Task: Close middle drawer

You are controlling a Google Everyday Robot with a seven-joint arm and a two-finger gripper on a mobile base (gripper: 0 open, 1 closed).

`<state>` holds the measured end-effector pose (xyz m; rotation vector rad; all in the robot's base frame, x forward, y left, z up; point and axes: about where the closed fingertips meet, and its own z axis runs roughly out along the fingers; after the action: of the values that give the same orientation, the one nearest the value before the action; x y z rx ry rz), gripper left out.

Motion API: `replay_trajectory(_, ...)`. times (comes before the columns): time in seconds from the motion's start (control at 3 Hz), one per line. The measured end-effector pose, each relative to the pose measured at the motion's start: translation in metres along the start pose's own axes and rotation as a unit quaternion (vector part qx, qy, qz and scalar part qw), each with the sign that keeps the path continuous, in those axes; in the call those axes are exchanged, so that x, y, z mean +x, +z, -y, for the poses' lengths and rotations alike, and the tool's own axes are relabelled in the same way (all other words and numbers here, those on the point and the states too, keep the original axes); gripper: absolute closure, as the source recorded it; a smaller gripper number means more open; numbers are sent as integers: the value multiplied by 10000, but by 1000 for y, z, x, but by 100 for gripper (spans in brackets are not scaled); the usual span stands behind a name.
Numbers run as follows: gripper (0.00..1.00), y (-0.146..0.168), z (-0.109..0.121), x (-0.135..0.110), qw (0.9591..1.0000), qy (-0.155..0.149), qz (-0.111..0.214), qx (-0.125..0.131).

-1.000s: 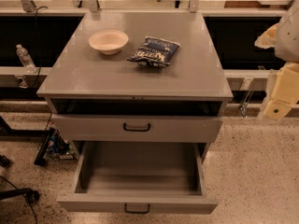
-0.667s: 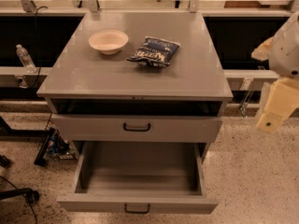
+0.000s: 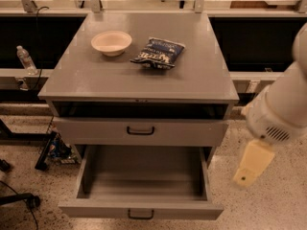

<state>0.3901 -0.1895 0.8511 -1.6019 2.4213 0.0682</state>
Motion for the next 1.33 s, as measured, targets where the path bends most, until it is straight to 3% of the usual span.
replay_trajectory(0.33, 0, 46, -12, 11, 9994, 206, -123, -234)
replay_trajectory(0.67, 0, 117, -31, 25, 9952, 531, -330, -758)
replay_trajectory(1.0, 0, 117, -31, 25, 9952, 531, -330, -758)
replay_trajectory(1.33, 0, 141, -33, 40, 9912, 892, -460, -859)
